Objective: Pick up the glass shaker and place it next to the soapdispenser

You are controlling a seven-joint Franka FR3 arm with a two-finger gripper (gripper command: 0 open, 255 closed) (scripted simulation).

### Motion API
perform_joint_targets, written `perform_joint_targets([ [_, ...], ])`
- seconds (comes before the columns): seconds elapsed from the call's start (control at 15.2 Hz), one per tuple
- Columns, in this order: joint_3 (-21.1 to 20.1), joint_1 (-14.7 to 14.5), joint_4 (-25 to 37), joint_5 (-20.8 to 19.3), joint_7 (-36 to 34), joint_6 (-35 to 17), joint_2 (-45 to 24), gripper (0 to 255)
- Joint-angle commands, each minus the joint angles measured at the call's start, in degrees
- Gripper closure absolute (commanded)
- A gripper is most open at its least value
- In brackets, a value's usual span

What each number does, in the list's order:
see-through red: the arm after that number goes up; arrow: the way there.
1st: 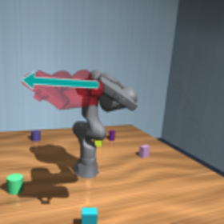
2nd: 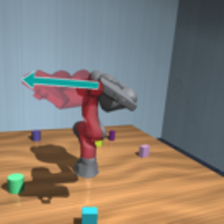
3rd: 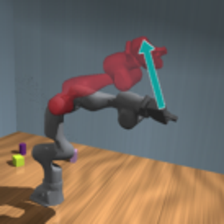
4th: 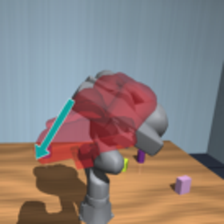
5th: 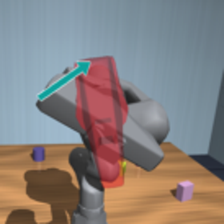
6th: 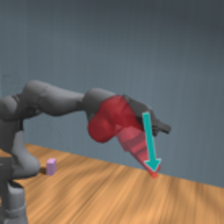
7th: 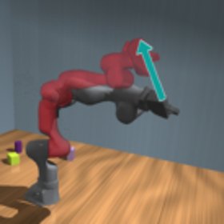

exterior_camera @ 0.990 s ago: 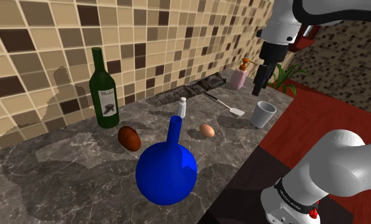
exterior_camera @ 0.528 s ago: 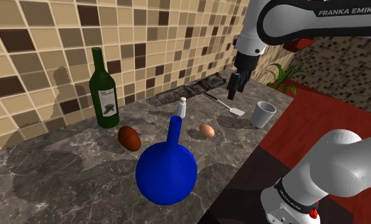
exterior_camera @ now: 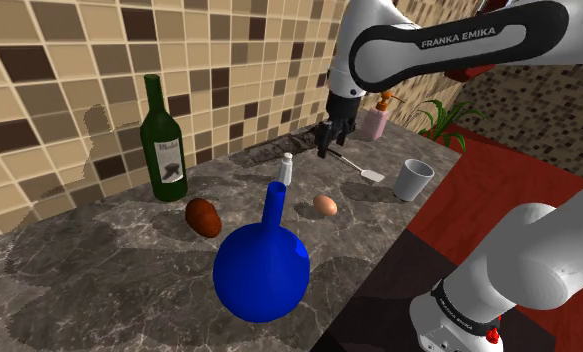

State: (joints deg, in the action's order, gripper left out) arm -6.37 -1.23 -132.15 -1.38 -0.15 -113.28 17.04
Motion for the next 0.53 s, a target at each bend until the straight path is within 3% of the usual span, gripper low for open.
perform_joint_targets([
  [0.0, -0.8, 0.0, 2.0, -1.1, -1.6, -3.2, -4.4, 0],
  [0.46, -2.8, -0.4, 11.5, -6.5, -7.9, -10.4, -18.9, 0],
])
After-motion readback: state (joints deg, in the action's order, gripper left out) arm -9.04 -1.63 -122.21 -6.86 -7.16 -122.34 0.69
